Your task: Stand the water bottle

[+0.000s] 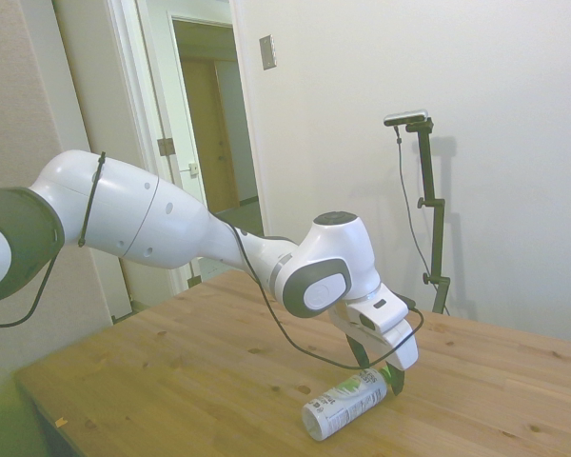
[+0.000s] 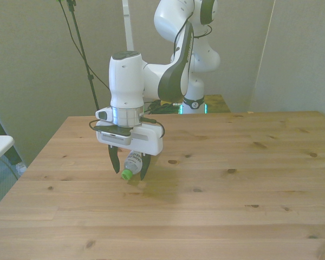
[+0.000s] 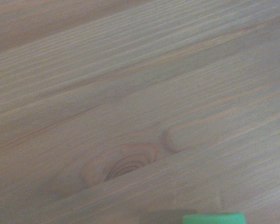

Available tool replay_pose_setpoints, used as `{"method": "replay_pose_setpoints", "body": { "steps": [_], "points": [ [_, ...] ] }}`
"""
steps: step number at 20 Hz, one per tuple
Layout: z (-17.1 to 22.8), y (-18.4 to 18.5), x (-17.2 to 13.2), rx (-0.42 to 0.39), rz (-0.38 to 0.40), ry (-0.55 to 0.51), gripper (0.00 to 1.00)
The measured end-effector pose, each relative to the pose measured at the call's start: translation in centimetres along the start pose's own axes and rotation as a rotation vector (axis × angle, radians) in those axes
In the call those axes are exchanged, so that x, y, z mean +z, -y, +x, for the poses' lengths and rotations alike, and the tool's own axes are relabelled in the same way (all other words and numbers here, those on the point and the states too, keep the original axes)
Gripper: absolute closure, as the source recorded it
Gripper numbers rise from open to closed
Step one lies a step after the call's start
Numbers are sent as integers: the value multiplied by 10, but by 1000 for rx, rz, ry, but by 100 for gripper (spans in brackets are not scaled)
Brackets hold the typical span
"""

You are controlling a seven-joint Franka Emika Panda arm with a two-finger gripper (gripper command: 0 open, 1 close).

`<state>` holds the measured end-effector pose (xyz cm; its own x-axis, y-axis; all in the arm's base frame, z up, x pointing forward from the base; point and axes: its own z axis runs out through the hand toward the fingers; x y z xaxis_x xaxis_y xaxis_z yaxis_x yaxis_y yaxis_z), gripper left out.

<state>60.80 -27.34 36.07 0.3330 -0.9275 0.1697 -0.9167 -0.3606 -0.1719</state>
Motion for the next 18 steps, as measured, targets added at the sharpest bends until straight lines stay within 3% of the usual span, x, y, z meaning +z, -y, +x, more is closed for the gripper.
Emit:
{"method": "replay_pose_setpoints", "body": {
  "steps": [18],
  "points": [
    [-6, 6, 6, -11, -4, 5, 100]
  ]
}}
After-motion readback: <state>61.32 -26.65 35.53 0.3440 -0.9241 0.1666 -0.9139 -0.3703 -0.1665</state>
